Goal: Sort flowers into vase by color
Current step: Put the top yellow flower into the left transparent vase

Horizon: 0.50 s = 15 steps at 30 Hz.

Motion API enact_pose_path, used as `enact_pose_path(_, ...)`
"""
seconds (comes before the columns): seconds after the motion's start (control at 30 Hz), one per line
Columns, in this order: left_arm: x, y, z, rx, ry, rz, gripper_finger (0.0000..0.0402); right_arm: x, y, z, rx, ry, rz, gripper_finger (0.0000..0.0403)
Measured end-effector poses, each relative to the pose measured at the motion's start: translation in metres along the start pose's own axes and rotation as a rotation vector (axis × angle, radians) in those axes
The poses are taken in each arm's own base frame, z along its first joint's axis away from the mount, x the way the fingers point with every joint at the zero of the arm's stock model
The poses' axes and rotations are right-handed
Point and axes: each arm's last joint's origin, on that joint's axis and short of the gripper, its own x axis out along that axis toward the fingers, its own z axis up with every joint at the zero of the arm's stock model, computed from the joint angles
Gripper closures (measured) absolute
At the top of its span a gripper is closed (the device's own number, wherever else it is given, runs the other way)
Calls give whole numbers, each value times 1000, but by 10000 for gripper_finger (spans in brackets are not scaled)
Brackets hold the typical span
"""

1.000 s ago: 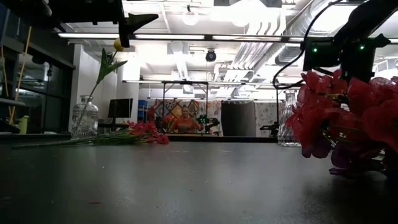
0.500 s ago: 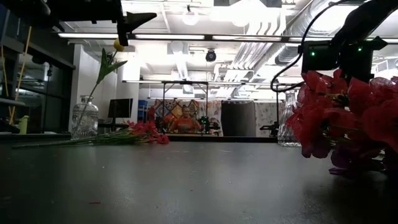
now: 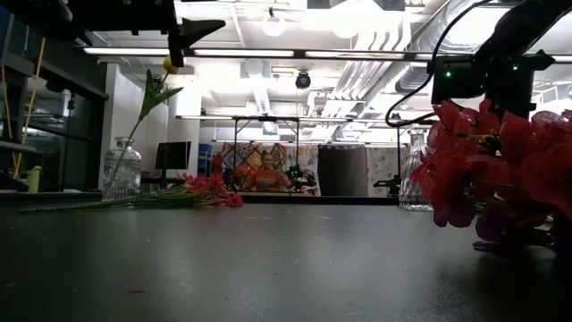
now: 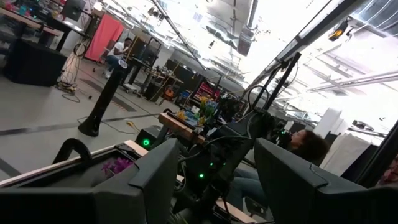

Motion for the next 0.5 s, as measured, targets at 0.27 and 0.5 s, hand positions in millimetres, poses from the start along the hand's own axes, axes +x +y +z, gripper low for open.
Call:
enact_pose_path(0.27,0,0,0,1,0,0,202,-2,-2,-1,-25,22,3,318)
enact_pose_path(0.5,0,0,0,1,-1,1,202,-7,-9,-3,-23,49,-18,318)
